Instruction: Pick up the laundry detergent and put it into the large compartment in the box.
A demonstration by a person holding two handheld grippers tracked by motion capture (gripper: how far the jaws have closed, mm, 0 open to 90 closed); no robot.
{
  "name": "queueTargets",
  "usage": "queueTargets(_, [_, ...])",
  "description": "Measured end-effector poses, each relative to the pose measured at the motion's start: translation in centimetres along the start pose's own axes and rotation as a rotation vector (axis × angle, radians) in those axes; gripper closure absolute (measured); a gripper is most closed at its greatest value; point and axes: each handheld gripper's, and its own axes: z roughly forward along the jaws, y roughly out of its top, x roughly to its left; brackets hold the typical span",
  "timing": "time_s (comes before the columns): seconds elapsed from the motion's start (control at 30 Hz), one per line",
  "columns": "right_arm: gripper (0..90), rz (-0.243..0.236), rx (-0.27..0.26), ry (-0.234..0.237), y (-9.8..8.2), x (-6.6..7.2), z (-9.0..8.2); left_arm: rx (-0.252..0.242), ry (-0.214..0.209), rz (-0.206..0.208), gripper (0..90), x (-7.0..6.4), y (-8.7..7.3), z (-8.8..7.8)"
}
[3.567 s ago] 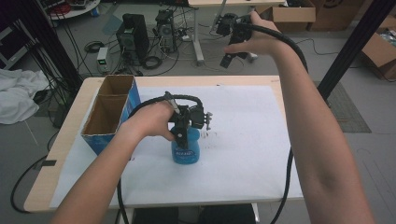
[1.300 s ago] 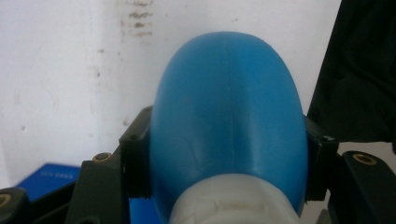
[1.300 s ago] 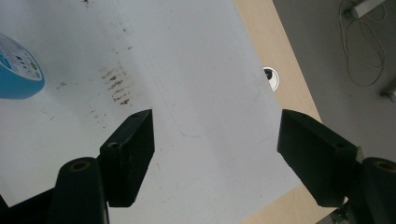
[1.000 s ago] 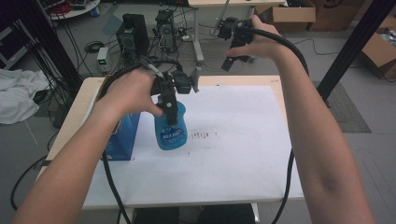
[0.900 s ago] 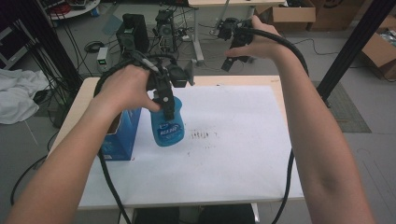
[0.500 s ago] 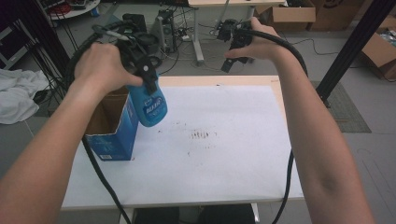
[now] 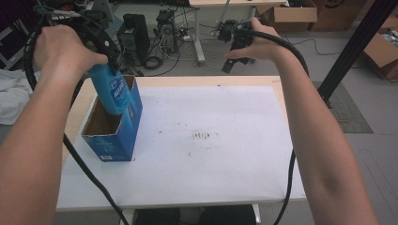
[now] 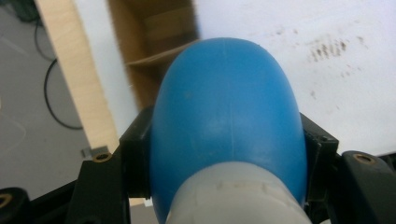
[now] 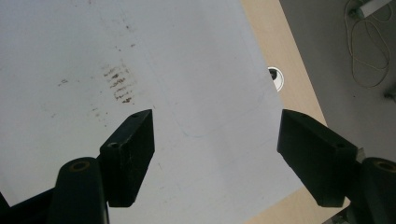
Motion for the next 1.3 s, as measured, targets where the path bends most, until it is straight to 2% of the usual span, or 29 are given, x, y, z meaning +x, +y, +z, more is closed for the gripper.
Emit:
queueTargets(0.23, [27.5, -0.001, -0.004, 0.000, -0.3, -0.1, -0.2, -0.007, 0.008, -0.090, 38.1, 2.0, -0.3, 0.5])
queueTargets(0.47, [27.6, 0.001, -0.013, 0.002, -0.6, -0.1, -0.3, -0.003, 0.007, -0.118, 38.1, 2.8, -0.6, 1.7])
queueTargets(0.97, [27.5, 0.001, -0.006, 0.006, -0.9, -0.1, 0.2, 0.041, 0.009, -0.122, 38.2, 3.8, -1.1, 7.0])
queueTargets(1.3, [27.5, -0.002, -0.005, 0.009, -0.8, 0.0, 0.4, 0.071, 0.010, -0.115, 38.1, 3.7, -1.4, 10.6])
